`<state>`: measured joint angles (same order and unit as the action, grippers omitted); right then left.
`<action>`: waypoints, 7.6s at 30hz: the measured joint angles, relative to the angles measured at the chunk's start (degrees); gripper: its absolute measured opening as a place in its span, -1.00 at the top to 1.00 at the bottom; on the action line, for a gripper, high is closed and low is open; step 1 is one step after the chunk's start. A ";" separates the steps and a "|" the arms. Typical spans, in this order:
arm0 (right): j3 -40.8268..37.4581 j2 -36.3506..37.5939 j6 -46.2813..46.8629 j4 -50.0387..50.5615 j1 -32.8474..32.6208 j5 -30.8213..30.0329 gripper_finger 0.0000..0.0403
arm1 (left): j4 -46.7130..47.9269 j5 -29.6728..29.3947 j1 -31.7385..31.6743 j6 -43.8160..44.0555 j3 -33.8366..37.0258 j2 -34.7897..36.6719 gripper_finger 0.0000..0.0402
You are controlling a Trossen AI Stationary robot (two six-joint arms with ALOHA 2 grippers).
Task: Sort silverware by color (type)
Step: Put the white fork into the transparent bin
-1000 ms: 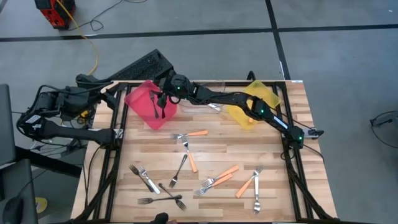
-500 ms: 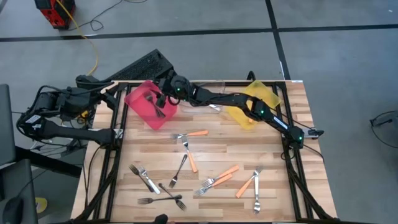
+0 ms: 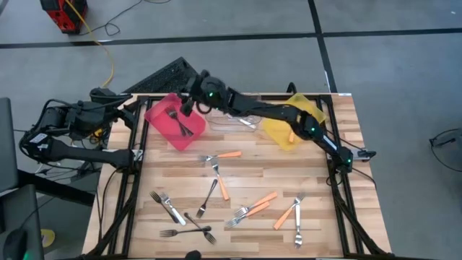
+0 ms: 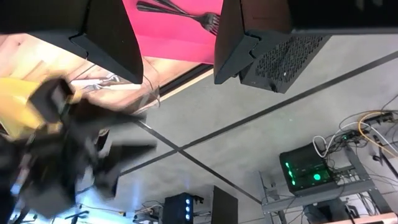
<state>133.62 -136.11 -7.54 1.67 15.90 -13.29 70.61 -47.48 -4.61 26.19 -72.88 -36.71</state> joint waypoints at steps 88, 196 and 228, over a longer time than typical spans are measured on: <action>-44.84 76.57 43.83 74.80 -49.31 -27.33 -0.35 | -21.85 21.07 8.25 1.49 0.02 -16.51 0.09; -72.39 31.97 129.03 44.27 -68.19 11.50 0.02 | -19.87 6.21 14.76 6.19 0.00 -16.92 0.09; -72.72 38.71 109.56 53.02 -64.77 6.89 0.64 | -18.90 6.16 14.76 7.53 0.00 -16.92 0.09</action>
<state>60.90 -97.40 102.02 54.69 -48.87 -6.40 51.71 -41.32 10.15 33.71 -72.88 -53.63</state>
